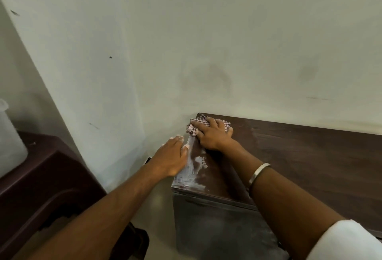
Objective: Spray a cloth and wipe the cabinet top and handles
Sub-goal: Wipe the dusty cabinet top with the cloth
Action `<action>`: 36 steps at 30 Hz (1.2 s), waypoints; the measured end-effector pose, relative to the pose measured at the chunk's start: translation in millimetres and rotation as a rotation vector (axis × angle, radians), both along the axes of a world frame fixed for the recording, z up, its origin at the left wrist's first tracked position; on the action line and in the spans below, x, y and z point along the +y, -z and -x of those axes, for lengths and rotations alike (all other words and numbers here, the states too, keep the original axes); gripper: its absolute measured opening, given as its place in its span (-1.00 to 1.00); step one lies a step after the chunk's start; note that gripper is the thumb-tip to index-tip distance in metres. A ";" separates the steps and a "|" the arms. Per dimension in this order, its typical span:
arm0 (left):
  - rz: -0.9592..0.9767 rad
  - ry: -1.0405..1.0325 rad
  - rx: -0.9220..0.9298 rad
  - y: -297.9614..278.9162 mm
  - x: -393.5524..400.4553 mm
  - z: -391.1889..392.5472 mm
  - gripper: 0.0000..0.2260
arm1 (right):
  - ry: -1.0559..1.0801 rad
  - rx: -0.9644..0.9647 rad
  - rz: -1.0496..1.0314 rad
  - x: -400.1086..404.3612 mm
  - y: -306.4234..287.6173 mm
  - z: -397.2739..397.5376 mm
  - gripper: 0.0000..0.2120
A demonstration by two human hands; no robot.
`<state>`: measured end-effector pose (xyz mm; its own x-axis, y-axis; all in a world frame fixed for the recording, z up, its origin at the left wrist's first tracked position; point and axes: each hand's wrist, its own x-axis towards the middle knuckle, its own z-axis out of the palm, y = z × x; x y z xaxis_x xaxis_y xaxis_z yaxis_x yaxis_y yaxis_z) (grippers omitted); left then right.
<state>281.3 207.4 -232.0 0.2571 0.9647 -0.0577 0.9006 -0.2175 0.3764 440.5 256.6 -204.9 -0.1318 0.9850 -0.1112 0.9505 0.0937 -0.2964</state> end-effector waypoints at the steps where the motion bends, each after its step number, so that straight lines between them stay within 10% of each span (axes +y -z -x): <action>1: 0.004 -0.013 0.012 0.7 -1.1 4.0 -0.51 | -0.032 0.006 -0.015 -8.3 1.9 3.7 -0.57; 36: 0.041 -0.108 0.031 -6.7 -64.5 24.2 -0.55 | -0.211 -0.013 -0.111 -126.9 9.1 -19.2 -0.59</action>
